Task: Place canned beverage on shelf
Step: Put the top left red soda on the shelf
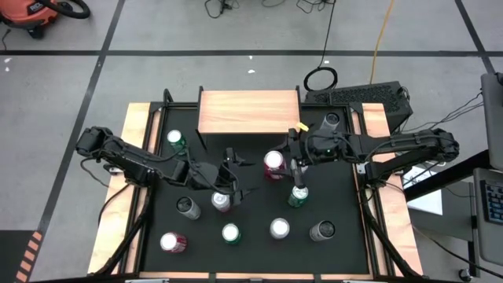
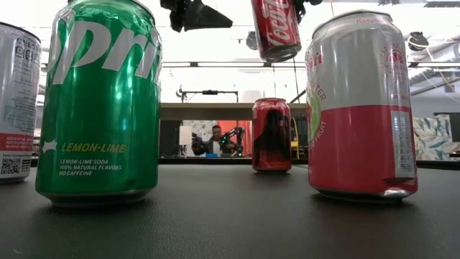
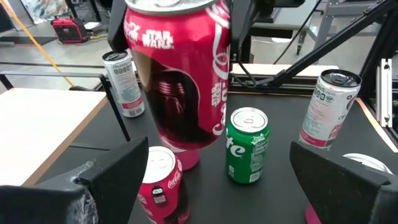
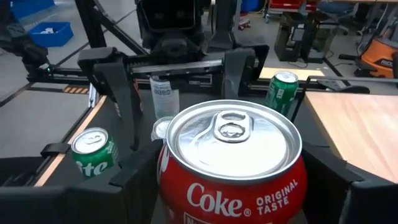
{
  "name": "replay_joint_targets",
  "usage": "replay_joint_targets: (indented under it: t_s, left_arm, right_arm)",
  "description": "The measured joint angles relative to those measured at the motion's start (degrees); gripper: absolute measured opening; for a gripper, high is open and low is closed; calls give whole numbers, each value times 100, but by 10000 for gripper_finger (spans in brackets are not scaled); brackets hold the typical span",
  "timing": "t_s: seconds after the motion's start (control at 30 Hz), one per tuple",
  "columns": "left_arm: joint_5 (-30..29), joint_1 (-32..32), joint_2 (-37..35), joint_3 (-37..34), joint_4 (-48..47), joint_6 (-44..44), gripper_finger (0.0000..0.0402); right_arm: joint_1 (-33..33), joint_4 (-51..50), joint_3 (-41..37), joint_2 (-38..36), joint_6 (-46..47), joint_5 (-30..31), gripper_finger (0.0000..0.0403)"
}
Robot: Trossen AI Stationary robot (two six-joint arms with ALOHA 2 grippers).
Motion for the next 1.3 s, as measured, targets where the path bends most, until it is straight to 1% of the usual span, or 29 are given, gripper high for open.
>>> replay_joint_targets:
  t_s: [0.13,0.3,0.4,0.5,0.6,0.67,0.73,0.8,0.87,0.97,1.03,1.17,1.3]
  left_arm:
    - [-76,0,0,0,-56,4,389]
    - [-880,47,0,-2,-517,47,389]
    - [-894,60,-49,-4,-544,250,389]
    - [-880,101,-67,-4,-423,651,389]
    - [-909,328,-155,11,-384,1180,389]
    - [-1009,592,-230,61,-281,1531,389]
    - [-989,942,-356,57,-281,1812,389]
    - [-669,1379,-468,128,-234,1930,389]
    - [-208,1801,-603,149,-366,1907,389]
    - [745,2356,-737,271,-318,1634,389]
    - [1107,2598,-779,347,-292,1421,389]
    - [1166,2846,-813,430,-315,1065,389]
    - [896,2874,-824,501,-252,1108,389]
  right_arm:
    - [-2,-33,1,0,4,19,273]
    - [-66,-73,-1,-8,-91,-4,273]
    - [-206,-184,-1,-107,-260,8,273]
    - [-395,-378,-1,-204,-524,30,273]
    - [-664,-530,-4,-289,-898,18,273]
    - [-900,-590,-4,-375,-1179,-14,273]
    - [-1150,-539,-4,-439,-1441,-59,273]
    - [-1432,-541,-4,-522,-1631,-240,273]
    - [-1685,-510,-4,-617,-1648,-414,274]
    - [-2009,-562,-4,-769,-1633,-725,274]
    - [-2140,-563,-4,-835,-1622,-1004,274]
    - [-2217,-401,-4,-908,-1181,-1483,274]
    - [-2225,75,-4,-920,-262,-1527,274]
